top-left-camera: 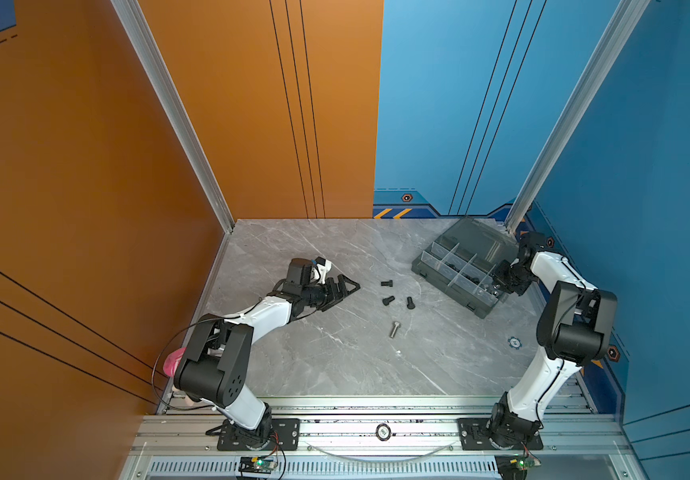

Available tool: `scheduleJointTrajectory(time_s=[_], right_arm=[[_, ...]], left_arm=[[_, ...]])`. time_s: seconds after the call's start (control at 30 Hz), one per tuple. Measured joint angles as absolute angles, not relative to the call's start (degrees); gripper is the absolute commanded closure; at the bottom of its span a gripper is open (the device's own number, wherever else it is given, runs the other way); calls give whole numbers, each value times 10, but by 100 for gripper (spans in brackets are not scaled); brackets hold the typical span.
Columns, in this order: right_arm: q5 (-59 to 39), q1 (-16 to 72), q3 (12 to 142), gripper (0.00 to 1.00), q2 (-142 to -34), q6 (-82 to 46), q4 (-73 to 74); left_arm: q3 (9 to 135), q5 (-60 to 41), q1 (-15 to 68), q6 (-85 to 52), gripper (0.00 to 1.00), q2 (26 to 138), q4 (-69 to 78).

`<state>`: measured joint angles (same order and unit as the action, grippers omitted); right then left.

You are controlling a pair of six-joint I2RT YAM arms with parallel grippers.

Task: Sort the screws and nuts into containers
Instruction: 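Lower the silver nut into the silver-nut compartment and open the right gripper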

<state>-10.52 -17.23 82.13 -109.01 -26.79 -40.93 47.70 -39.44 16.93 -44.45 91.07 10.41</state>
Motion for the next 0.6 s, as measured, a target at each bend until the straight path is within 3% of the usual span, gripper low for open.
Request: scheduleJointTrajectory(time_s=[0.17, 0.27, 0.6], right_arm=[[-105, -170, 821, 77, -1091, -268, -409], [-105, -168, 821, 69, -1091, -268, -409], [-112, -168, 826, 65, -1091, -267, -411]], left_arm=[[477, -394, 169, -444, 2, 911, 104], [477, -394, 169, -445, 2, 911, 105], [477, -395, 169, -445, 2, 911, 105]])
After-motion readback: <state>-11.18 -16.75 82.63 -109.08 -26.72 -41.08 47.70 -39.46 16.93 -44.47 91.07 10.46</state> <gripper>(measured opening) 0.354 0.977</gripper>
